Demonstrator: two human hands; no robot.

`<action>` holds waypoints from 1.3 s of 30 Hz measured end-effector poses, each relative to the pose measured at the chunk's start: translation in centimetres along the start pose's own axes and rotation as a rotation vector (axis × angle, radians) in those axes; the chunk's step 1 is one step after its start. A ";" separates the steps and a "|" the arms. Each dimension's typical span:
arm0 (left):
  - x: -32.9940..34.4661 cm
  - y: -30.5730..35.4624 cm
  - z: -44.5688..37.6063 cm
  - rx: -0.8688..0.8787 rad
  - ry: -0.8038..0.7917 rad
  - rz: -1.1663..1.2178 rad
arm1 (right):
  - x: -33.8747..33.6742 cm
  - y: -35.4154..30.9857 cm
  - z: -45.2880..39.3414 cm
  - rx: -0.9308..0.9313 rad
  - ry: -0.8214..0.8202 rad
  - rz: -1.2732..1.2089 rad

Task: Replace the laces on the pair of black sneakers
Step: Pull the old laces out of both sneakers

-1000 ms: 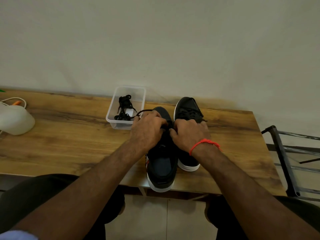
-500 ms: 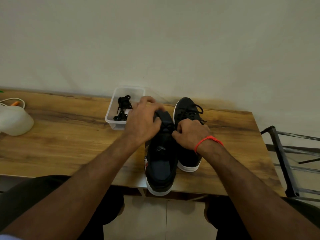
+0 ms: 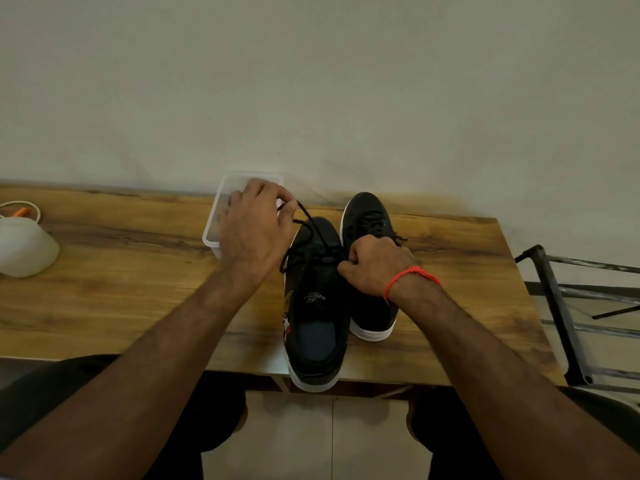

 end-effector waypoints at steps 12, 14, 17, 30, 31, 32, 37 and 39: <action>3.6 1.3 3.1 0.215 -0.360 -0.245 | -0.1 -0.2 0.0 -0.017 -0.016 -0.009; 3.6 1.2 3.1 0.207 -0.403 -0.257 | 0.0 -0.3 0.0 -0.025 -0.019 -0.002; 3.9 1.2 3.3 0.210 -0.377 -0.210 | 0.0 -0.2 0.0 -0.022 -0.021 -0.004; 2.9 1.6 2.4 0.209 -0.333 -0.124 | -0.1 0.1 -0.1 -0.013 -0.036 -0.011; 3.3 1.7 2.8 0.234 -0.388 -0.171 | -0.1 0.1 -0.1 -0.011 -0.039 -0.020; 3.6 1.6 3.2 0.237 -0.423 -0.202 | -0.1 0.1 -0.2 -0.010 -0.041 -0.034; 4.1 1.4 3.4 0.194 -0.519 -0.239 | 0.0 0.1 -0.2 -0.014 -0.037 -0.044; 4.2 1.3 3.2 0.141 -0.550 -0.185 | 0.0 0.0 -0.2 -0.018 -0.034 -0.032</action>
Point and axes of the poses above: each hand's wrist, its own z-axis away from the middle knuckle, its own x-axis out of the palm, y = z × x, the point moved 1 cm from there along -z, towards the middle knuckle, and after that the axes turned 5 degrees about z, right-handed, at the moved point
